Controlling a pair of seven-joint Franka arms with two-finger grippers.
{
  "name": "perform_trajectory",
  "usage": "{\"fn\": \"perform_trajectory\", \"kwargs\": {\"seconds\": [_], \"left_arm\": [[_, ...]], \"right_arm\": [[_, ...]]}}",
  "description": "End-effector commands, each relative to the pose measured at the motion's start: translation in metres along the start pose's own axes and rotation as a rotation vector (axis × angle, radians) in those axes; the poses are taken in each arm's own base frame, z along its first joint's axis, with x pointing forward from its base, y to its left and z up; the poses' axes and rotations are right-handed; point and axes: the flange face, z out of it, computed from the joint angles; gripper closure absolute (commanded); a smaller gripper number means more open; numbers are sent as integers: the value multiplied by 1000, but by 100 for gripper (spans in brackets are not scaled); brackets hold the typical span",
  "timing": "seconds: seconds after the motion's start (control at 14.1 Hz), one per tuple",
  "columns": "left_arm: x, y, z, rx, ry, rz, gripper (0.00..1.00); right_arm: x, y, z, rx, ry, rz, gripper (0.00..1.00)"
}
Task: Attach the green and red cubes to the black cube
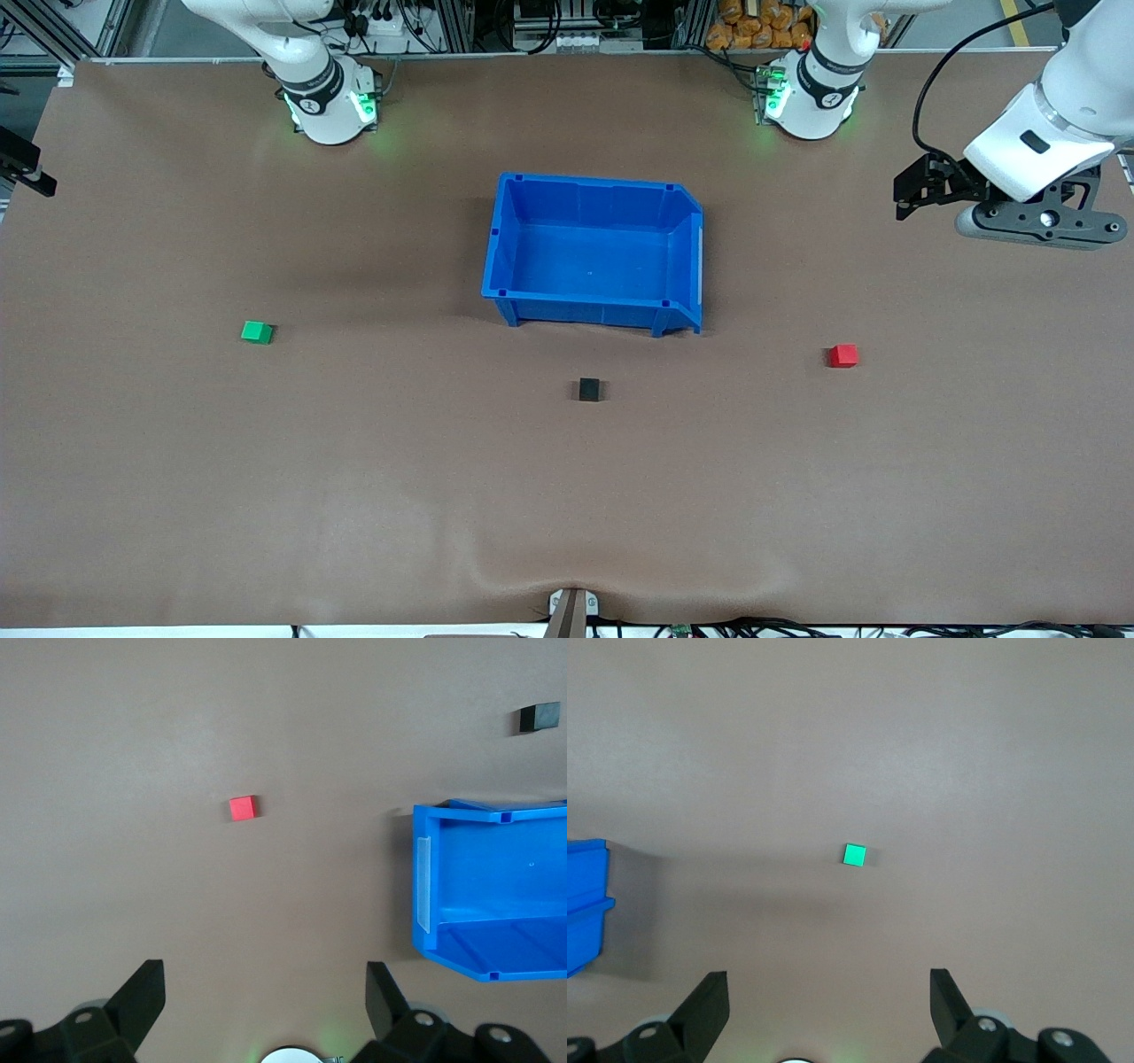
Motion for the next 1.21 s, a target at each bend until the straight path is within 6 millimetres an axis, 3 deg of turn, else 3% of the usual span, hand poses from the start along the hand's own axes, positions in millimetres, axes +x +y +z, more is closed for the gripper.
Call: {"fn": "perform_trajectory", "kwargs": {"seconds": [0.0,0.21,0.5,1.13], "left_arm": [[-2,1,-4,-2,3,8,0],[-1,0,-12,-5,23,-4,0],[7,17,-1,-3,3,16,0],[21,14,19,-10,-24,12,0]], "right_arm": [[-4,2,-4,9,2,-6,0],[-5,4,-4,11,2,-3,0],[-2,5,-1,13,-2,-2,0],[8,1,10,20,-13,-11,0]]}}
